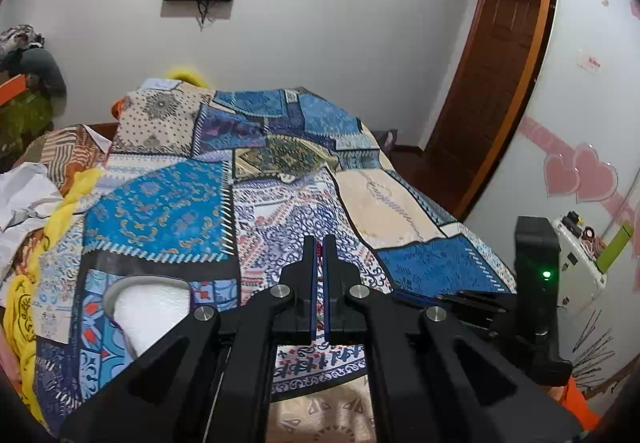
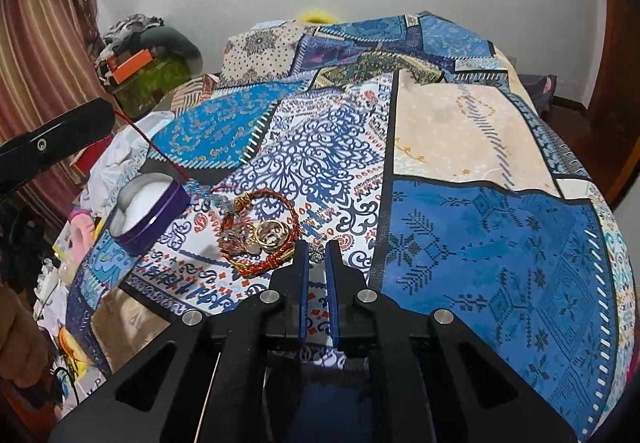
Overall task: Organize jewelry
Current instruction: 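Lift the red bracelet with the left tool toward the white heart dish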
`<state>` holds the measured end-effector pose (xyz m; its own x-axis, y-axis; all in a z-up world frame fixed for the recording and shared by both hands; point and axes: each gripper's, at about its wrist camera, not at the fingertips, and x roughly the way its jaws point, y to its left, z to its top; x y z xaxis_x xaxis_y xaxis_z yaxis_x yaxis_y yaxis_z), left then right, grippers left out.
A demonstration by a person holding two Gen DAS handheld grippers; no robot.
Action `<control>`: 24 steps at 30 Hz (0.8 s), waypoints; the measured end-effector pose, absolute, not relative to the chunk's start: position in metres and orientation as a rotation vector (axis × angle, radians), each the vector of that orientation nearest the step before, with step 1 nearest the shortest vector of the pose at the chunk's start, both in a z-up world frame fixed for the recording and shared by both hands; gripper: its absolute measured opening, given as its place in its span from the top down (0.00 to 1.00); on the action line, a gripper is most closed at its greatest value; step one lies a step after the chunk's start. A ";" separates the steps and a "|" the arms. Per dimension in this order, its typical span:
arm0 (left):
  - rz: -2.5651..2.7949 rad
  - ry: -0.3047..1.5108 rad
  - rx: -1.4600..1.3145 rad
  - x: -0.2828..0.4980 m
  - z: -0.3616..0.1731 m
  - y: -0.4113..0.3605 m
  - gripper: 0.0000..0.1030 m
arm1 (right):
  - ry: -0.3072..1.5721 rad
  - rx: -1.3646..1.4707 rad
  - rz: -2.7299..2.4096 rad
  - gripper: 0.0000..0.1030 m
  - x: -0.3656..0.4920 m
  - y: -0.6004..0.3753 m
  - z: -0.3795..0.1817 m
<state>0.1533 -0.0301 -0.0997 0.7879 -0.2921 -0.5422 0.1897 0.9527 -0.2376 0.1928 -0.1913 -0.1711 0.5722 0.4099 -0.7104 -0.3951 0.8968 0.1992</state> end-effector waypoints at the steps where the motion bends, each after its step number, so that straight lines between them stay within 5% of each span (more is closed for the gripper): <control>1: -0.252 0.603 -0.176 0.151 -0.097 -0.028 0.99 | 0.832 0.019 0.471 0.93 0.191 -0.191 -0.168; 19: -0.174 0.580 -0.183 0.128 -0.092 0.004 0.99 | 0.900 0.002 0.429 0.90 0.185 -0.191 -0.175; 24: -0.168 0.585 -0.184 0.128 -0.096 0.007 0.99 | 0.890 -0.034 0.406 0.75 0.193 -0.187 -0.175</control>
